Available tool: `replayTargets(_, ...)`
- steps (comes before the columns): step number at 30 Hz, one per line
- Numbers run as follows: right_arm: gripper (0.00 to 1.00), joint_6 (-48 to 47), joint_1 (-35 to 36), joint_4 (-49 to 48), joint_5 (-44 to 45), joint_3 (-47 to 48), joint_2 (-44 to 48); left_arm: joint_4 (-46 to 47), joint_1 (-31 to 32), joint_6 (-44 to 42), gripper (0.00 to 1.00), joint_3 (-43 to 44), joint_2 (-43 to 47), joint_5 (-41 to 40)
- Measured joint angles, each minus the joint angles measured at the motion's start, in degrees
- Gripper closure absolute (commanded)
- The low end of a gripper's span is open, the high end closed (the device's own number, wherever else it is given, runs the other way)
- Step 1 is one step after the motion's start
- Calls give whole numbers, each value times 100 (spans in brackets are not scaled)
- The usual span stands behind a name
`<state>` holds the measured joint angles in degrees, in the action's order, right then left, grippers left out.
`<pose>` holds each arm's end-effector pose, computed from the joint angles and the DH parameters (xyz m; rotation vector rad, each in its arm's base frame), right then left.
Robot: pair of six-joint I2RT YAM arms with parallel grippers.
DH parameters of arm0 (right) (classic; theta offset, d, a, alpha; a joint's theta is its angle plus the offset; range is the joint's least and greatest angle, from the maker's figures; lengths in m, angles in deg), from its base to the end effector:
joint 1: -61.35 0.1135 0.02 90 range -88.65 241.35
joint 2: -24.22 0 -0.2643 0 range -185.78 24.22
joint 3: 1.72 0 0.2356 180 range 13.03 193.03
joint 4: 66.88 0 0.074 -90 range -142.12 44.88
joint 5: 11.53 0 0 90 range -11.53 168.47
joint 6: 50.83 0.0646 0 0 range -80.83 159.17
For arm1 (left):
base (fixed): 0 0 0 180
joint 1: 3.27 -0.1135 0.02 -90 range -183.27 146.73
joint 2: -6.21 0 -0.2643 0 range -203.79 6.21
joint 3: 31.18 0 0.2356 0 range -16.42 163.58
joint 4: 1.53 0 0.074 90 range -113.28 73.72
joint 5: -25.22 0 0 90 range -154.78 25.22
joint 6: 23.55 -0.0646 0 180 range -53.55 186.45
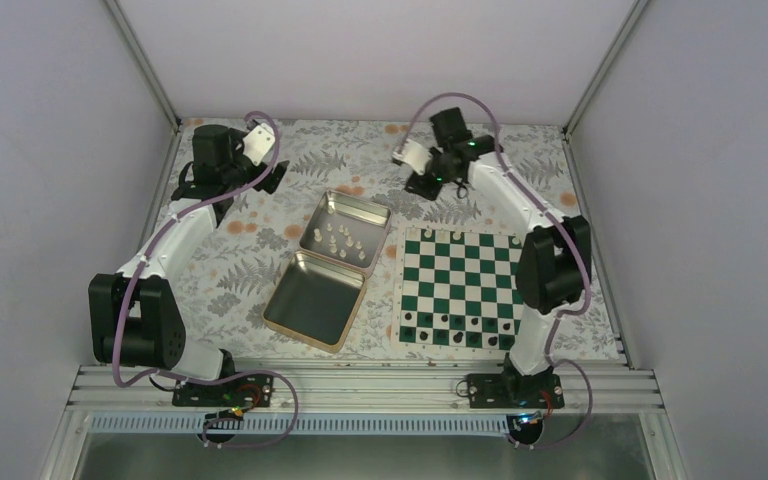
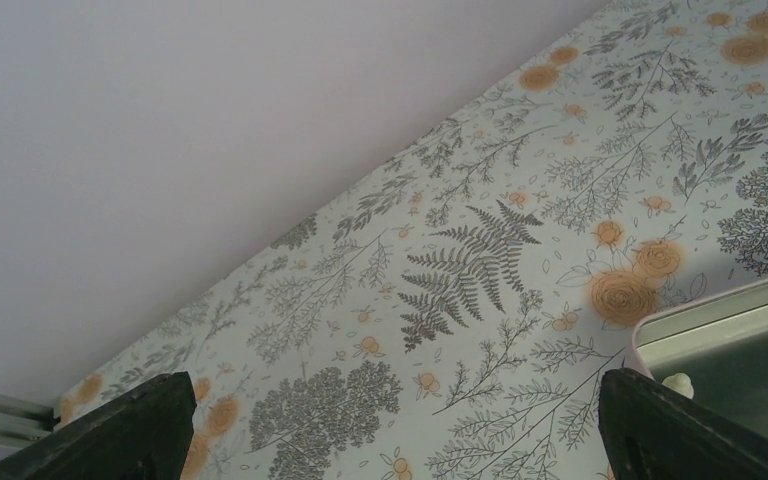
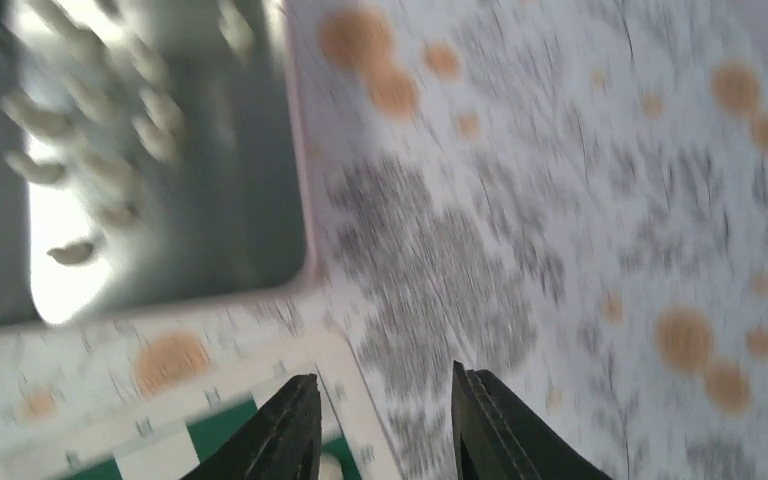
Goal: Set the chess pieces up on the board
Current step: Place the chess piece on the chessboard, then pick up the chess piece from the storage box.
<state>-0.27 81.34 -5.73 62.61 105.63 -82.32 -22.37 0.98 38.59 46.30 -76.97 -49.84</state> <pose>0.3682 0.1527 0.2519 -1.3600 2.1911 0.2386 0.3429 -0.0422 0.2916 0.7127 1.8871 -0.0037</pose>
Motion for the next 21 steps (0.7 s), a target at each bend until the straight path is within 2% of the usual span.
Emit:
replayTargets(5,64,15,839,26,-212,927,-570,-2,4,0,0,0,0,-35)
replayTargets(10,65,90,1453,-39,-457,1274,-1318,-2,4,0,0,0,0,-33)
replayTargets(15,66,125,1836,79,-444,1495,-1941,-2,4,0,0,0,0,-33)
replayTargets(21,67,149,2020,168,-389,1427,-2022,-2,4,0,0,0,0,-28)
